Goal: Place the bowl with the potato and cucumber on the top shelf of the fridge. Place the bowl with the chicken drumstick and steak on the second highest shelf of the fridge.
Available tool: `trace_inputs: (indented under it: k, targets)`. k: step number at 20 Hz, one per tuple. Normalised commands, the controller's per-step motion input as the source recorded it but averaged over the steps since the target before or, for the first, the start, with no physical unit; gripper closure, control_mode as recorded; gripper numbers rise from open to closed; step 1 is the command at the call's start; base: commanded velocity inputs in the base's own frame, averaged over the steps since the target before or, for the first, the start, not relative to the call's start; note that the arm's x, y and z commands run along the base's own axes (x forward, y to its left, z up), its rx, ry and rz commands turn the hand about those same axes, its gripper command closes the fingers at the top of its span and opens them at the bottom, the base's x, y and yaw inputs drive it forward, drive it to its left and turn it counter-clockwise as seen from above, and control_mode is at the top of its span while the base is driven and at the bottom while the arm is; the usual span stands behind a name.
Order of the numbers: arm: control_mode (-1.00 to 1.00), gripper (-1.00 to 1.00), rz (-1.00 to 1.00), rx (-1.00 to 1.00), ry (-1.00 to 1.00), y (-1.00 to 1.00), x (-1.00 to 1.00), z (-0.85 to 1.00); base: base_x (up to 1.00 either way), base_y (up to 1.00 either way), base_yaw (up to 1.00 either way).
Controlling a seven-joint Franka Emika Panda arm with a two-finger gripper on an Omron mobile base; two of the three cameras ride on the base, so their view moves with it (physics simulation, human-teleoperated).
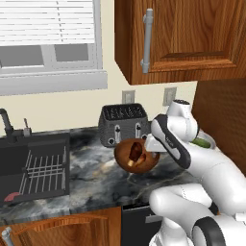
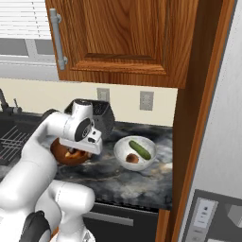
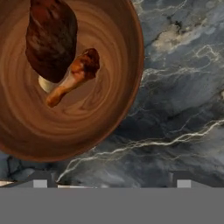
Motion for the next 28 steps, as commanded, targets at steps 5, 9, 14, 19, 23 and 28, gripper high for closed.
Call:
trace_inputs:
  k: [5,9,14,19,23,28]
  targets:
    - [-1.0,-1.0,-0.12,0.04,0.0,0.0,0.05,-0.29,0.0,0.0,0.0]
    - [-1.0,-1.0,-0.1,0.03,0.0,0.0,0.11,-0.25,0.0,0.0,0.0]
    - [-1.0,-1.0,-0.09,0.0,0.0,0.04,0.27,-0.12,0.0,0.0,0.0]
    - [-1.0,-1.0,-0.06,0.0,0.0,0.0,0.2,-0.12,0.0,0.0,0.0]
    - [-1.0,-1.0,-0.05,0.0,0.0,0.0,0.12,-0.18,0.0,0.0,0.0]
    - [-1.0,-1.0,-0.04,0.0,0.0,0.08,0.1,-0.26,0.0,0.0,0.0]
